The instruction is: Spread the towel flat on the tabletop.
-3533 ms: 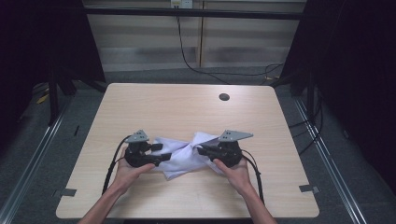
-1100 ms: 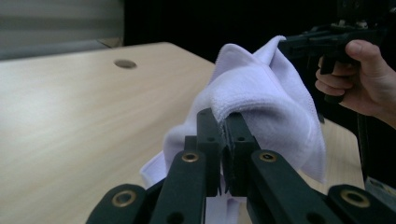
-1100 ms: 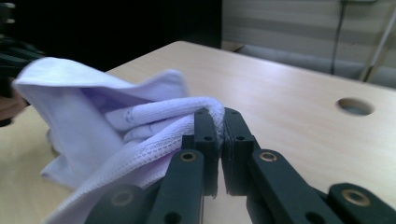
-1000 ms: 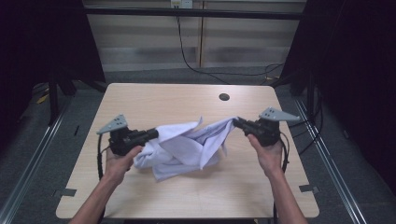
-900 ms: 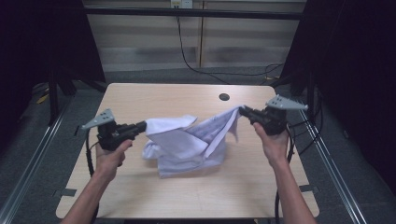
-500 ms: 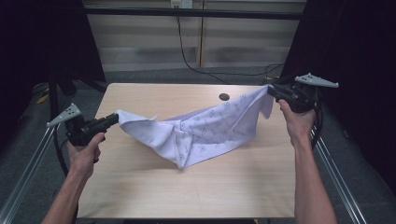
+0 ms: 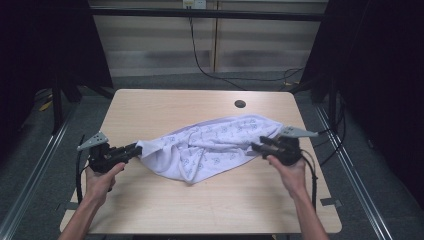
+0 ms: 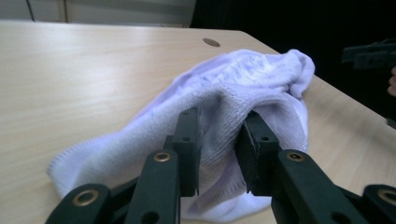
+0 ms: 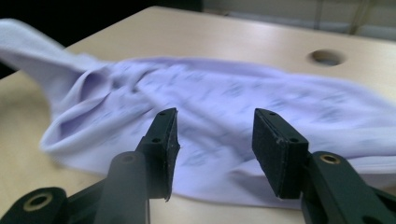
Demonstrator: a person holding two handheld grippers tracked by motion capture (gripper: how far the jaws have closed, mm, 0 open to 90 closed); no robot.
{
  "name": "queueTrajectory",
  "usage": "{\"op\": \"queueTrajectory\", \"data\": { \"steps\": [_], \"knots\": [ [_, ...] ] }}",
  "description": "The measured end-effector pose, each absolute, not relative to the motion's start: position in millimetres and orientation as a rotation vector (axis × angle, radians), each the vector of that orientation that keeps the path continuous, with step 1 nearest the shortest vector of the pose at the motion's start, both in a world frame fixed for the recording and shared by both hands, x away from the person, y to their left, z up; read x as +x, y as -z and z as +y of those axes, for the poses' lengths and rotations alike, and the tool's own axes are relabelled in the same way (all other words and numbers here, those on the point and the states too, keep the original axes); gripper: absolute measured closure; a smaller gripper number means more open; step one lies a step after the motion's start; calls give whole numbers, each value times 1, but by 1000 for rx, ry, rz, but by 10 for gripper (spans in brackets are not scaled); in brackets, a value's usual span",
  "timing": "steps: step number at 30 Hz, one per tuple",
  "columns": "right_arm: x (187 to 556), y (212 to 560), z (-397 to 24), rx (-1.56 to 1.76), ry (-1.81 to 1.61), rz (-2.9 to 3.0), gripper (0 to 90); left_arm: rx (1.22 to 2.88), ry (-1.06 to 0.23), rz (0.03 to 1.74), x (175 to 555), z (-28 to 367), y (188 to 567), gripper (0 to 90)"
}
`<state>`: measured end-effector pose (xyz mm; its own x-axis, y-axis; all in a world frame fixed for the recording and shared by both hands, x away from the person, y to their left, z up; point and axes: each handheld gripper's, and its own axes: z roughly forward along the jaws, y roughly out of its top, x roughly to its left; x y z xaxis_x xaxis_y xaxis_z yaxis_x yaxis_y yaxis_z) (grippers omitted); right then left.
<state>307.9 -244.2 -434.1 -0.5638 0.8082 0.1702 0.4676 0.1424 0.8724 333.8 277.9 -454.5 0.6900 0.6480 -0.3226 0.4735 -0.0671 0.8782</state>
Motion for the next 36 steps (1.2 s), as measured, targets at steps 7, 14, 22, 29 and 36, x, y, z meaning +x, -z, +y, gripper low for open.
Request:
{"op": "queueTrajectory", "data": {
  "steps": [7, 14, 22, 29, 36],
  "knots": [
    [302, 471, -175, 1143, -1447, 2295, 531, 1757, -186, 899, 331, 273, 463, 597],
    [305, 488, -108, 1001, -1524, 2457, 504, 1775, -163, 882, 333, 269, 468, 686],
    [315, 506, -46, 870, -1362, 2610, 445, 1785, -158, 875, 333, 264, 470, 686],
    [311, 506, -59, 841, -1260, 2604, 837, 1736, -169, 904, 331, 275, 463, 564],
    [281, 489, -132, 931, -1309, 2518, 850, 1740, -180, 889, 324, 282, 456, 496]
  ]
}}
